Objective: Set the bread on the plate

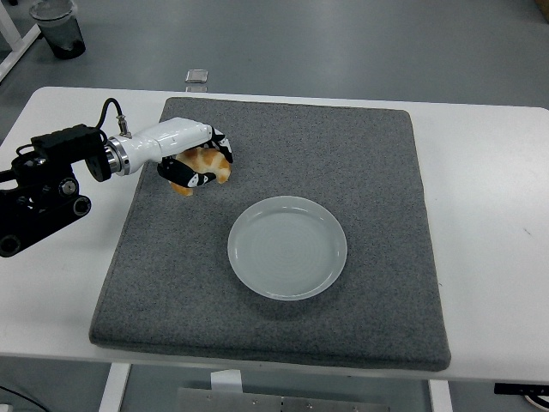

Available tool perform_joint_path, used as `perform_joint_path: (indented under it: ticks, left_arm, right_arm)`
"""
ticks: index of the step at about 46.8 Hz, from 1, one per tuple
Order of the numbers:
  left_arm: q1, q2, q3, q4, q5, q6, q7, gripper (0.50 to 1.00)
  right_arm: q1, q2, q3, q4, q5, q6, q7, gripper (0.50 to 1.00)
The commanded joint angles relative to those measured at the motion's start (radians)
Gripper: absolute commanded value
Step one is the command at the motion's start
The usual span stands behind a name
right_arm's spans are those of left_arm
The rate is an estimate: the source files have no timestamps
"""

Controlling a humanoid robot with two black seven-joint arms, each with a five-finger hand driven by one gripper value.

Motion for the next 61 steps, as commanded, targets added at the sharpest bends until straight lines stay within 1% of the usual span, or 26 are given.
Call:
perform_joint_path:
  ticks: [1, 30, 44, 57, 61]
  left_arm:
    - [-0.021, 0.003, -0.001, -0.002, -0.005, -0.002, 0.000, 0.500]
    - [-0.170, 0.003, -0.025, -0.021, -0.048, -0.006, -0.002, 0.500]
    - [-0.219, -0.011, -0.014, -0.082, -0.046, -0.015, -0.012, 0.500]
    - [-0.229, -0.095, -0.007, -0.100, -0.040, -0.020, -0.020, 0.500]
    - [-0.247, -0.115, 0.009, -0.105, -0.039, -0.020, -0.020, 0.500]
  right_arm:
    - [0.000, 0.000, 0.000, 0.000, 0.000, 0.000, 0.000, 0.932]
    - [0.000, 0.000, 0.000, 0.000, 0.000, 0.000, 0.000, 0.932]
    - [0.000, 0.000, 0.000, 0.000, 0.000, 0.000, 0.000, 0.930]
    - [0.000, 0.000, 0.000, 0.000, 0.000, 0.000, 0.000, 0.932]
    - [0.000, 0.000, 0.000, 0.000, 0.000, 0.000, 0.000, 0.930]
